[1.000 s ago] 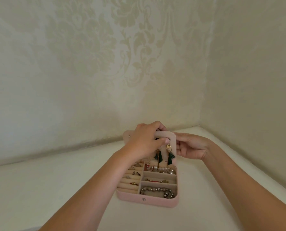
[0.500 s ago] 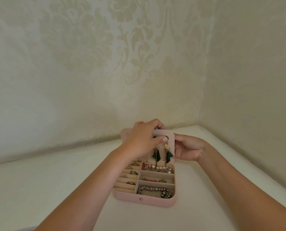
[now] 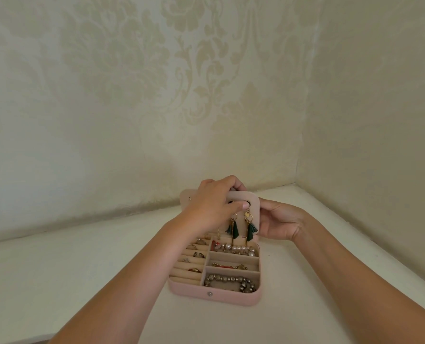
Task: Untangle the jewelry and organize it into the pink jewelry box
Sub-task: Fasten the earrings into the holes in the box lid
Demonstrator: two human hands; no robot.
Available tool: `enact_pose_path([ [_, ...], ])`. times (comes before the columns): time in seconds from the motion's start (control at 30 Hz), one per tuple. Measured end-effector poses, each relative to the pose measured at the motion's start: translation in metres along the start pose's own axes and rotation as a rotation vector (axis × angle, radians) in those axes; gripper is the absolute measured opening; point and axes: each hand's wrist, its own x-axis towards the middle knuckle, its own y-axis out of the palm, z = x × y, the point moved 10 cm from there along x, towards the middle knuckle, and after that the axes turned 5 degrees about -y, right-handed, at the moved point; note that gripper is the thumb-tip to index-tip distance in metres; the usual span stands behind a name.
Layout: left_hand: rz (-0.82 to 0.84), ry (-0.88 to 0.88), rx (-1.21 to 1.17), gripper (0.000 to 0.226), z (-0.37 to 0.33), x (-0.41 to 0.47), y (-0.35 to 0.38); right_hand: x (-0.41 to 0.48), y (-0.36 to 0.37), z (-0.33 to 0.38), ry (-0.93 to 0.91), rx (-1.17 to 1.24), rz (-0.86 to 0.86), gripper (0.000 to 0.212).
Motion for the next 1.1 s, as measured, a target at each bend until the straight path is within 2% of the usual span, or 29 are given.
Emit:
enact_pose_path([
  [0.5, 0.019, -0.019, -0.021, 0.022, -0.003, -0.003, -0.001, -0.003, 0.010, 0.003, 0.007, -0.076, 0.042, 0.062],
  [0.67, 0.023, -0.022, -0.025, 0.021, -0.004, -0.004, -0.001, -0.007, 0.006, 0.008, -0.008, -0.088, 0.046, 0.081],
  [0.83, 0.028, -0.027, -0.018, 0.024, -0.004, -0.005, -0.001, -0.011, 0.006, 0.018, -0.030, -0.222, 0.068, 0.056],
  [0.97, 0.049, -0.009, -0.057, 0.020, -0.011, -0.007, -0.003, -0.015, 0.011, 0.024, -0.009, -0.320, 0.053, 0.015],
  [1.1, 0.060, -0.018, -0.060, 0.020, -0.013, -0.008, -0.004, -0.013, 0.009, 0.030, 0.070, -0.476, -0.010, 0.021],
])
